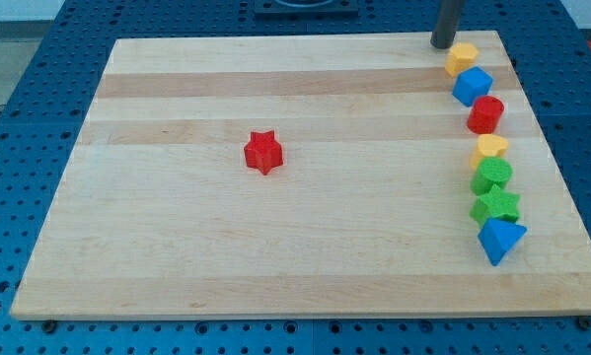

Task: Slightly move the yellow hexagon to the left

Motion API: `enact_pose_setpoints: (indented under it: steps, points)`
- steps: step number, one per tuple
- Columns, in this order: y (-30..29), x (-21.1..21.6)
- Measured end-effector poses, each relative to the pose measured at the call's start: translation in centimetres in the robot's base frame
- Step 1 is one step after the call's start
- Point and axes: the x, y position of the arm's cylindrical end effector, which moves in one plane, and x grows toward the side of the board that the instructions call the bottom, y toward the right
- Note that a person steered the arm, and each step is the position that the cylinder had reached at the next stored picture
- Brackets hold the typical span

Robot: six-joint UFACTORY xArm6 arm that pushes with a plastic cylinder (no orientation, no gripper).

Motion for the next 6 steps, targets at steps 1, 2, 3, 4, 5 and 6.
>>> enact_pose_setpoints:
  steps: [1,2,3,4,5,6]
  points:
    - [7.6,-0.4]
    - [9.0,-0.2]
    - [4.9,6.7]
    - [1.2,7.2]
    - [-5.5,11.5]
    - [-7.2,13.7]
